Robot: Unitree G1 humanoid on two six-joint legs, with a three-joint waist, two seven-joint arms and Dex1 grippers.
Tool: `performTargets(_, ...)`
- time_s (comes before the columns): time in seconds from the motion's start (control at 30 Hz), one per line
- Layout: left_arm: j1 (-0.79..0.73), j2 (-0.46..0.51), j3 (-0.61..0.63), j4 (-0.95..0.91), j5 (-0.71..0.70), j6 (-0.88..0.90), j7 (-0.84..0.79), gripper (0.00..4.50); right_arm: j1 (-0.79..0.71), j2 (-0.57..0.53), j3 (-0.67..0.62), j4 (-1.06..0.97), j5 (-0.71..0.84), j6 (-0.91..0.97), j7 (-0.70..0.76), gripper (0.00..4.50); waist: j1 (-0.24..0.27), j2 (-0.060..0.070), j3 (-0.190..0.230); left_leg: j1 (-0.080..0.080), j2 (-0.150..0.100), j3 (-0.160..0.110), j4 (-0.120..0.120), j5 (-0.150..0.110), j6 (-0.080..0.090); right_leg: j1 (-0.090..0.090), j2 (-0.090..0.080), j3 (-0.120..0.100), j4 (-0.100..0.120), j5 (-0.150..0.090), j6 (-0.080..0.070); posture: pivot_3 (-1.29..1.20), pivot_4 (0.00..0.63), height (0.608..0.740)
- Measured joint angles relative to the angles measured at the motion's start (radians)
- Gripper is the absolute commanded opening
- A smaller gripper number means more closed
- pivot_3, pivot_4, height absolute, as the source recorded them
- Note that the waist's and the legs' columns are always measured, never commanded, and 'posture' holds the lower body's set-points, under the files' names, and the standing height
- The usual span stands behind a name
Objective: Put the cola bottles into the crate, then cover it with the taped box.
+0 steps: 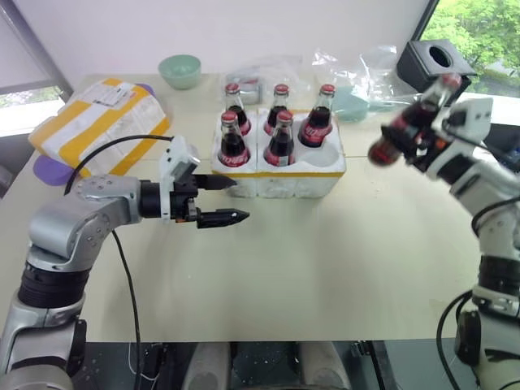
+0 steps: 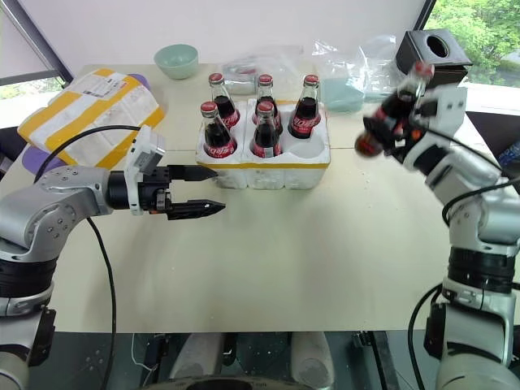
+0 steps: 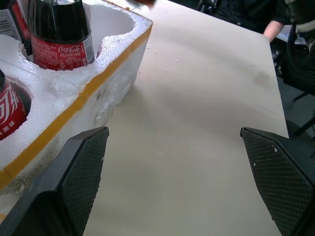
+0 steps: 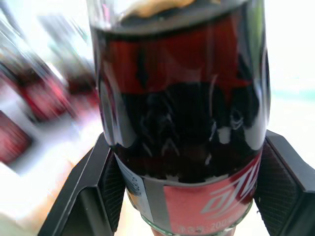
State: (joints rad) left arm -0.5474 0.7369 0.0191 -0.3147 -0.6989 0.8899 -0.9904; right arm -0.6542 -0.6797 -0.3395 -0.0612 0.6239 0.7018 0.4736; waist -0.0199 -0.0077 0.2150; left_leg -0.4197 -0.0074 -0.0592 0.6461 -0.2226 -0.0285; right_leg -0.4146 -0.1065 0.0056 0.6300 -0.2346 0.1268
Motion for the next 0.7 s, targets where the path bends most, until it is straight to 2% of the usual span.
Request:
performTargets(0.17,0.003,0.000,0.003,-0.003,-0.004,0.000,0.022,4.50,-0.095,0.035,0.042,-0.029,0.047,0.057,-0.004,2.78,0.006,0.000,0.000,-0.001,0.000,0.000,0.000,0.000,0.000,0.000,0.000,0.000,-0.001,0.000,0.000,0.00,0.150,0.739)
performTargets(0.33,0.012,0.000,0.009,-0.013,-0.013,0.000,0.045,4.50,-0.089,0.059,0.133,-0.011,0.021,0.067,0.023,2.78,0.007,0.000,0.000,-0.006,0.000,0.000,0.001,0.000,0.000,-0.005,0.000,0.000,0.000,0.000,0.000,0.00,0.150,0.739)
performTargets(0.7,0.031,0.008,0.035,-0.015,-0.022,-0.002,0.065,4.50,-0.052,0.099,0.164,-0.006,-0.022,0.028,0.048,2.78,0.001,-0.001,0.000,-0.006,0.001,0.000,0.001,0.000,0.000,-0.007,0.001,0.001,0.001,0.001,-0.001,0.00,0.150,0.739)
